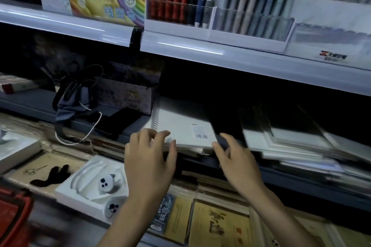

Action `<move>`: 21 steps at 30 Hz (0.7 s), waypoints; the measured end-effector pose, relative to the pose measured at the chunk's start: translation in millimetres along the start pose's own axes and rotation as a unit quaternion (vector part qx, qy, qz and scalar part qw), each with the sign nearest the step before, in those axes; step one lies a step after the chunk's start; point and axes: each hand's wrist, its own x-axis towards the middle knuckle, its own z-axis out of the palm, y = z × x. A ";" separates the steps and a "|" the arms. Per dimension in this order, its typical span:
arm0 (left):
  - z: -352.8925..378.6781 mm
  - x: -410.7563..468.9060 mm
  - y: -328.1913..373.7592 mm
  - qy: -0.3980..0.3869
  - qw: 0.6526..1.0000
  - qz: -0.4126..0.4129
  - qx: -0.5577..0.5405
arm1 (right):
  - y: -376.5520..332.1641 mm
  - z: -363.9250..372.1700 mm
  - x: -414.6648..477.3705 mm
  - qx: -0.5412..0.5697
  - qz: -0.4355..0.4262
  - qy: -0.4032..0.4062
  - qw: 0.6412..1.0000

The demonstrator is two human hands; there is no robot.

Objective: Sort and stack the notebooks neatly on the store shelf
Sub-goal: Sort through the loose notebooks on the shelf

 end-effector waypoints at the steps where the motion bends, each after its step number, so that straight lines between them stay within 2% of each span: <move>1: 0.6 -3.9 5.4 -0.007 1.000 0.020 0.008 | 3.8 -4.4 -6.5 0.001 -0.009 0.010 1.000; 7: 6.8 -10.7 29.9 0.021 0.994 0.111 0.006 | 33.0 -39.0 -52.9 -0.023 -0.013 0.043 0.999; 9: 11.3 -14.5 37.8 -0.005 0.989 0.145 -0.011 | 42.2 -48.9 -66.3 -0.032 -0.021 0.054 0.998; 12: 22.0 -25.7 54.4 -0.062 0.982 0.179 -0.004 | 60.3 -57.3 -89.3 -0.042 -0.036 0.117 0.992; 16: 35.1 -34.9 65.5 -0.114 0.982 0.123 0.090 | 95.6 -59.3 -100.5 -0.171 -0.072 0.159 0.970; 21: 37.8 -32.6 61.3 -0.084 0.985 0.078 0.125 | 99.0 -67.9 -100.9 -0.186 -0.128 0.177 0.958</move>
